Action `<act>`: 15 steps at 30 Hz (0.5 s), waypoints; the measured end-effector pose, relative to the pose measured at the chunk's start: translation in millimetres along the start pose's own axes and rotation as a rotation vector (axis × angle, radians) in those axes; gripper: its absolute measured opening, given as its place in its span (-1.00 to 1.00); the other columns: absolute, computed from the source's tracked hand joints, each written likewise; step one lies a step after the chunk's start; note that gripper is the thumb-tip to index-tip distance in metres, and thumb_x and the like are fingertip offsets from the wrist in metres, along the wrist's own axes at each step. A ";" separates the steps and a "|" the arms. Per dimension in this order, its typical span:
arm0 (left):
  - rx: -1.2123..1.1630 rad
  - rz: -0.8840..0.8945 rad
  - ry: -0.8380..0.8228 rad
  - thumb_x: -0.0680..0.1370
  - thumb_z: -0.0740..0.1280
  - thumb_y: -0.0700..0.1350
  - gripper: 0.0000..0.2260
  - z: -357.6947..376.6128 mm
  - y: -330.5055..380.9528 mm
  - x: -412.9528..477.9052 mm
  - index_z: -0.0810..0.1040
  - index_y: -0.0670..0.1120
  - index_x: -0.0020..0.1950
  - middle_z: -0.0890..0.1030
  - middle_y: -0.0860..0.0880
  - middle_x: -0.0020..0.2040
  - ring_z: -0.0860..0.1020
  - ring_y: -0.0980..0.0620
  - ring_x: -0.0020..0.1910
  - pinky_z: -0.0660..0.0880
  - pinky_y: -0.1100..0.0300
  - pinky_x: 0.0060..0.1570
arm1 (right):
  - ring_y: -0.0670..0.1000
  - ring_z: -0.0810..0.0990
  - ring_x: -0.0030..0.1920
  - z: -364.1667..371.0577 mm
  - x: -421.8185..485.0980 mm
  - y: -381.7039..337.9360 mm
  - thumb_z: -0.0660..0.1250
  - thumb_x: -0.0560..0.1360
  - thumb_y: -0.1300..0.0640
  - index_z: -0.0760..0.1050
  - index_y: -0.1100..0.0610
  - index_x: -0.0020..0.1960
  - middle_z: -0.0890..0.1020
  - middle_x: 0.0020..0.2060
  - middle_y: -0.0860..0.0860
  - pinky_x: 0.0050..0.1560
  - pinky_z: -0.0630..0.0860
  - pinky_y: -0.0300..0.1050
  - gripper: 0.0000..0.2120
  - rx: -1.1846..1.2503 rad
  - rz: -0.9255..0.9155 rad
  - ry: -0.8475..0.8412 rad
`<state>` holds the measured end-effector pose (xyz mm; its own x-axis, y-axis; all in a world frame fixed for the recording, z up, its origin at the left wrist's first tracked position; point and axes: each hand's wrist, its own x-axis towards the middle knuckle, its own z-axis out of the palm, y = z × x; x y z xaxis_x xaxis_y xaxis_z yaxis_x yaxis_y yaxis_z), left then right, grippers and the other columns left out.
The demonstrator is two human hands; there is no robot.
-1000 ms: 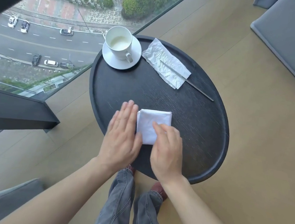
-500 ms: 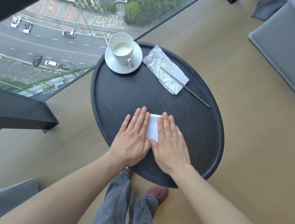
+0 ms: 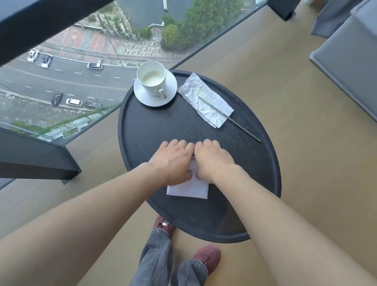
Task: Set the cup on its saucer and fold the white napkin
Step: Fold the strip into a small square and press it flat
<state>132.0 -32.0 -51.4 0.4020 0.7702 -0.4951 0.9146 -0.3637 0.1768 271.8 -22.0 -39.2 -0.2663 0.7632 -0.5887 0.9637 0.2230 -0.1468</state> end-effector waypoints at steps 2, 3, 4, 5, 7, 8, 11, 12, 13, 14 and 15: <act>-0.031 -0.005 -0.069 0.49 0.36 0.09 -0.68 -4.9 -0.9 5.1 0.31 -0.04 0.04 0.45 0.01 -0.01 0.40 -0.09 0.01 0.28 0.02 0.01 | 0.15 0.40 0.25 0.2 -3.0 5.1 0.44 0.49 0.11 0.41 0.14 0.19 0.40 0.20 0.11 -0.06 0.39 0.00 -0.66 0.011 -0.029 -0.054; -0.027 -0.008 -0.103 0.49 0.37 0.10 -0.68 -6.7 -1.6 6.6 0.33 -0.04 0.04 0.45 0.01 -0.02 0.39 -0.08 0.01 0.26 0.03 0.00 | 0.14 0.39 0.23 1.4 -6.2 7.4 0.43 0.48 0.12 0.40 0.11 0.13 0.39 0.18 0.10 -0.08 0.37 0.01 -0.70 0.028 -0.042 -0.058; -0.008 -0.005 -0.132 0.49 0.37 0.12 -0.68 -8.6 -2.2 7.4 0.38 -0.05 0.05 0.46 0.01 -0.02 0.38 -0.08 0.02 0.25 0.03 0.00 | 0.14 0.40 0.20 2.9 -10.2 10.0 0.42 0.49 0.13 0.37 0.10 0.07 0.39 0.17 0.10 -0.09 0.37 0.01 -0.73 0.053 -0.054 -0.048; 0.025 0.006 -0.159 0.50 0.36 0.14 -0.69 -11.0 -2.6 7.4 0.43 -0.05 0.05 0.44 0.00 -0.01 0.36 -0.08 0.02 0.25 0.04 0.00 | 0.14 0.43 0.16 4.7 -14.7 12.8 0.41 0.49 0.15 0.36 0.10 0.05 0.42 0.15 0.09 -0.10 0.38 0.01 -0.75 0.085 -0.062 -0.034; 0.047 0.017 -0.210 0.52 0.35 0.16 -0.72 -14.3 -4.6 5.1 0.49 -0.03 0.01 0.39 -0.02 0.03 0.32 -0.08 0.03 0.26 0.06 -0.01 | 0.15 0.51 0.01 6.7 -24.8 18.9 0.41 0.50 0.14 0.36 0.11 0.07 0.52 0.06 0.09 -0.16 0.43 0.03 -0.75 0.188 -0.059 -0.036; 0.001 0.008 -0.229 0.52 0.37 0.16 -0.74 -15.9 -6.2 2.8 0.49 -0.01 -0.01 0.37 -0.02 0.03 0.33 -0.08 0.04 0.28 0.07 -0.02 | 0.15 0.53 -0.07 6.9 -30.4 22.7 0.41 0.50 0.11 0.35 0.09 0.06 0.55 -0.01 0.08 -0.19 0.44 0.03 -0.74 0.262 -0.052 -0.047; -0.340 -0.043 -0.216 0.50 0.45 0.06 -0.77 -25.9 -14.3 -9.0 0.48 -0.04 -0.09 0.46 -0.01 -0.04 0.46 -0.05 -0.06 0.39 0.09 -0.15 | 0.14 0.54 -0.14 8.4 -46.7 35.0 0.44 0.49 0.06 0.33 0.04 -0.02 0.58 -0.12 0.04 -0.20 0.44 0.02 -0.72 0.583 -0.011 -0.026; -0.492 -0.070 -0.186 0.50 0.48 0.01 -0.78 -30.3 -17.4 -14.6 0.50 -0.08 -0.09 0.51 0.00 -0.11 0.48 -0.02 -0.16 0.39 0.11 -0.21 | 0.12 0.54 -0.15 8.3 -51.5 37.2 0.45 0.49 0.05 0.34 0.04 -0.03 0.59 -0.12 0.03 -0.20 0.44 -0.01 -0.73 0.705 0.008 0.006; -0.655 -0.100 -0.151 0.50 0.49 -0.02 -0.78 -33.8 -20.1 -20.3 0.53 -0.12 -0.07 0.54 0.01 -0.17 0.47 0.02 -0.23 0.39 0.14 -0.25 | 0.08 0.53 -0.18 8.2 -55.4 38.2 0.45 0.49 0.06 0.36 0.04 -0.04 0.60 -0.13 0.01 -0.21 0.43 -0.05 -0.75 0.826 0.034 0.043; -0.821 -0.130 -0.112 0.52 0.50 -0.05 -0.79 -36.8 -23.0 -25.9 0.55 -0.15 -0.05 0.56 0.01 -0.20 0.47 0.07 -0.28 0.38 0.18 -0.28 | 0.03 0.51 -0.20 8.1 -57.7 38.2 0.45 0.50 0.07 0.38 0.05 -0.04 0.60 -0.14 -0.01 -0.21 0.42 -0.08 -0.77 0.940 0.067 0.085; -0.976 -0.154 -0.074 0.54 0.50 -0.07 -0.80 -37.7 -24.6 -30.8 0.56 -0.16 -0.02 0.58 0.02 -0.21 0.48 0.12 -0.32 0.37 0.25 -0.30 | -0.02 0.49 -0.21 9.5 -58.8 36.5 0.45 0.50 0.08 0.40 0.06 -0.03 0.60 -0.14 -0.01 -0.20 0.42 -0.10 -0.79 1.037 0.102 0.131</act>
<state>98.7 -27.0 -8.4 0.3021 0.7258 -0.6180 0.6051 0.3550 0.7127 322.8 -64.5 -17.6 -0.1230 0.8224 -0.5555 0.5092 -0.4282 -0.7466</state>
